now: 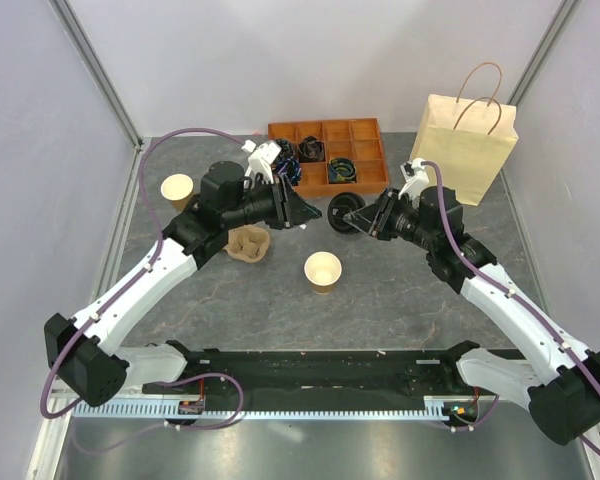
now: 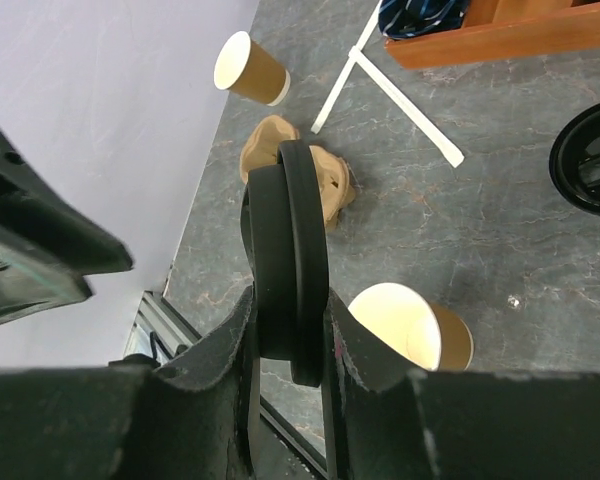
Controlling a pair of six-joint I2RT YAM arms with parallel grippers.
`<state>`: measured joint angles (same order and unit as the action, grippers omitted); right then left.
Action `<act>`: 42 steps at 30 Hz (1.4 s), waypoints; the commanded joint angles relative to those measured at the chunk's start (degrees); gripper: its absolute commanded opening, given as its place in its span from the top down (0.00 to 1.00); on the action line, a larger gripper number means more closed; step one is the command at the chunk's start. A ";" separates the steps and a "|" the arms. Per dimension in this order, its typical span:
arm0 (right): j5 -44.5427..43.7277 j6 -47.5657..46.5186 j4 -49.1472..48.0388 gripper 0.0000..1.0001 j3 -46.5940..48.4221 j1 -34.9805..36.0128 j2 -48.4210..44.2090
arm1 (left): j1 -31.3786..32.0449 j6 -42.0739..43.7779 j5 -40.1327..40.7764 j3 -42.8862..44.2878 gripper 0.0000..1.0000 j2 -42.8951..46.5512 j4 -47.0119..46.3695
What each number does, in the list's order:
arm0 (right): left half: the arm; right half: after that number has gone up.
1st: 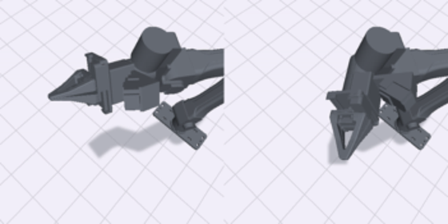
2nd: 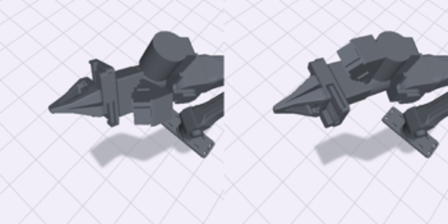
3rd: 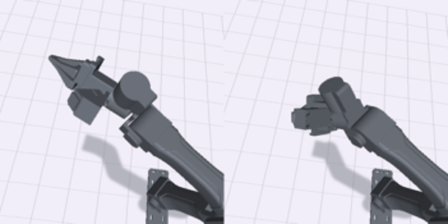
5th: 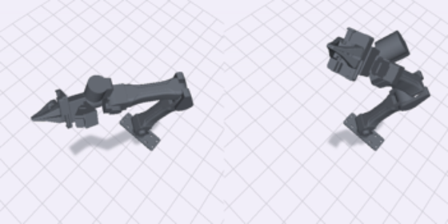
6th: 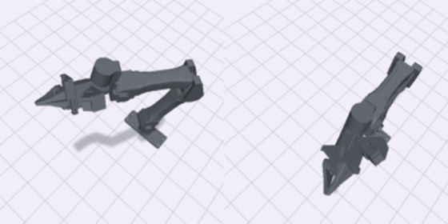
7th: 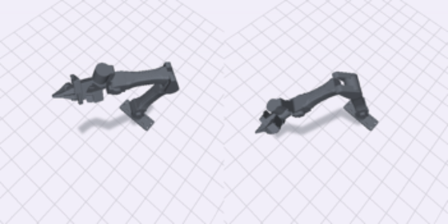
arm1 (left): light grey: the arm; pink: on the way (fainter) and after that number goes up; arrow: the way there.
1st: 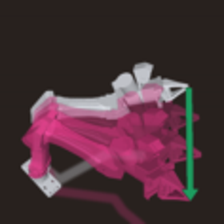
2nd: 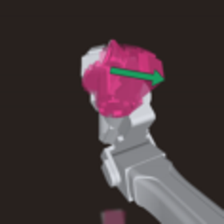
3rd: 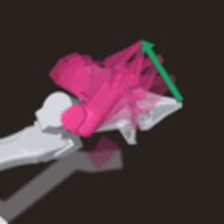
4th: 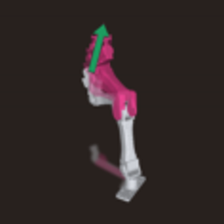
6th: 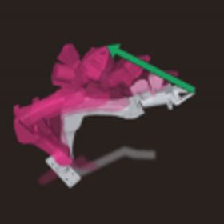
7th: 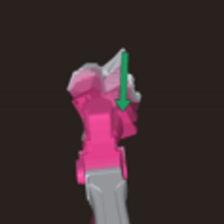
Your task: Pack the takeout coffee
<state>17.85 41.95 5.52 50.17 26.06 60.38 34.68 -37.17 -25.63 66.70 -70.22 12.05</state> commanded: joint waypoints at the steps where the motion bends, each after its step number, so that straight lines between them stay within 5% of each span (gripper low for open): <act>1: -2.64 -0.30 -0.16 1.00 2.21 0.83 0.17 | -0.05 -3.70 -0.21 -1.13 0.66 -2.03 -5.28; 42: -0.97 0.23 -2.35 1.00 0.80 5.58 -0.35 | 0.39 -1.51 4.18 -1.13 0.71 -7.65 -1.95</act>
<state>15.68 41.76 5.65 50.17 31.16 60.34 34.85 -38.83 -22.57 64.95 -77.54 10.85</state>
